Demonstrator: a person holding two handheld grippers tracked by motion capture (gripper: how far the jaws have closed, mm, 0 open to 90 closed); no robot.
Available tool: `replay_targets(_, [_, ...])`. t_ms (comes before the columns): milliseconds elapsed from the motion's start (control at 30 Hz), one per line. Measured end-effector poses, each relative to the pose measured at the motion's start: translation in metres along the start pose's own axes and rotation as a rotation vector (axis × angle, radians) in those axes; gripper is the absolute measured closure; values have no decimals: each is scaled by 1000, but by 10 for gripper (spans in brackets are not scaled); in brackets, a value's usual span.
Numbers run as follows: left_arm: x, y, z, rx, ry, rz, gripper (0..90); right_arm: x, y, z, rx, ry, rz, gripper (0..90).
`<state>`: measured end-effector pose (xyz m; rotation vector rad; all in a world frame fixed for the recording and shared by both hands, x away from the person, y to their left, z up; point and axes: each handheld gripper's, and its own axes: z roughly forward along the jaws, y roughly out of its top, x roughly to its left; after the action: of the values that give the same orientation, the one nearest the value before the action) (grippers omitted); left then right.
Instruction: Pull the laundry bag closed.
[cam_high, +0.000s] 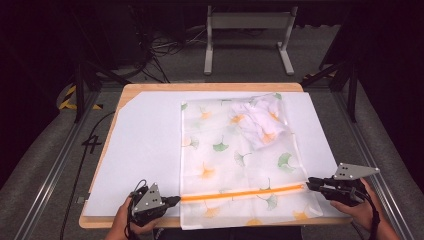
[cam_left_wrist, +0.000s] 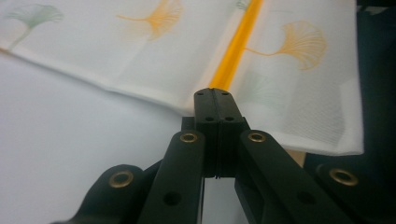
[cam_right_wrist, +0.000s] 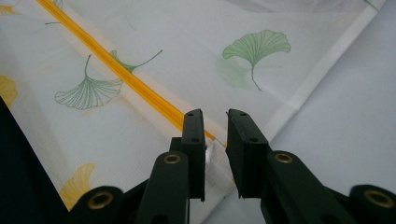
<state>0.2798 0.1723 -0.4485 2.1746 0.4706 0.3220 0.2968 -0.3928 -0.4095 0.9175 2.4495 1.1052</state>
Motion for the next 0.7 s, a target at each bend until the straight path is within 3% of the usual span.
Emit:
replay_targets(67, [3,-1,-4,-7,36,-4,900,3,1,1,-2,-38,-20,732])
replay_targets(100, [6,-2,-7,-7,56,-5,838,3,2,1,-6,-47,-19,712])
replay_targets(167, [9,-3,-12,-11,94,-12,823,3,2,1,-22,-95,-24,649])
replay_targets(200, [9,-3,-12,-11,94,-12,817,3,2,1,-22,-95,-24,649])
replay_targets(233, [12,-5,-15,-13,109,-16,801,1,1,1,-35,-144,-26,615])
replay_targets(533, [27,-16,-31,-19,223,-57,691,-10,-4,-1,-77,-271,4,463])
replay_targets(600, [31,-18,-34,-21,249,-69,644,-11,-6,-2,-86,-285,11,434])
replay_targets(633, [33,-20,-35,-21,267,-86,565,-12,-8,-1,-91,-308,7,400])
replay_targets(700, [36,-22,-35,-17,286,-99,553,-12,-9,-1,-91,-312,11,397])
